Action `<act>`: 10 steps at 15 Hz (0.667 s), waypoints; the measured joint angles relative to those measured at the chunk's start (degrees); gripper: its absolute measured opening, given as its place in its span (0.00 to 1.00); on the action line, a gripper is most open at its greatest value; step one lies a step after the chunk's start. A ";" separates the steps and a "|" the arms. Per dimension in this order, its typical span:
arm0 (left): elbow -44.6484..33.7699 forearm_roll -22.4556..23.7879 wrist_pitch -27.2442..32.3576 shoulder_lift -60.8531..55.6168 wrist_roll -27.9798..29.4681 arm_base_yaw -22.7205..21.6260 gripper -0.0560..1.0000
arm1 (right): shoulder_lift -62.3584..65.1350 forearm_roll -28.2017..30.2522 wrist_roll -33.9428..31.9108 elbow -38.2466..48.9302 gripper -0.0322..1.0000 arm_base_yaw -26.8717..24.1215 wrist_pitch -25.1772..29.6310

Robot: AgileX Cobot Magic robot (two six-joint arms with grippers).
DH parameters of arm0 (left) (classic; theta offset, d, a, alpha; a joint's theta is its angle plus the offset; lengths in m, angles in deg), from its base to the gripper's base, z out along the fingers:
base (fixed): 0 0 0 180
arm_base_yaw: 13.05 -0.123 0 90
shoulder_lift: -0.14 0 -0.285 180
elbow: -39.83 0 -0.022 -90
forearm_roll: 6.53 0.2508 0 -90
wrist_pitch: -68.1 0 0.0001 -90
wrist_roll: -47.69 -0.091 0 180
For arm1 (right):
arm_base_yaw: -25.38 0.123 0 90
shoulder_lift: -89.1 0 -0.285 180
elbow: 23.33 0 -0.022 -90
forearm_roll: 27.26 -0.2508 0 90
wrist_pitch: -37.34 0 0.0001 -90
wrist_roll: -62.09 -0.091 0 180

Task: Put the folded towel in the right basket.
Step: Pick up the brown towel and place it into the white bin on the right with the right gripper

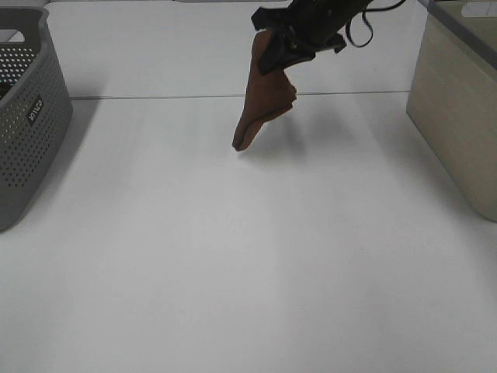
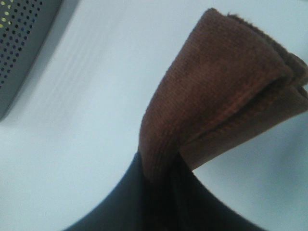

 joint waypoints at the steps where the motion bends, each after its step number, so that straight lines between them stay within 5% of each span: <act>1: 0.00 0.00 0.00 0.00 0.00 0.00 0.97 | 2.29 0.23 0.00 0.00 0.11 -0.80 1.15; 10: 0.00 0.00 0.00 0.00 0.00 0.00 0.97 | 21.37 2.46 -1.78 0.00 0.11 -25.44 10.71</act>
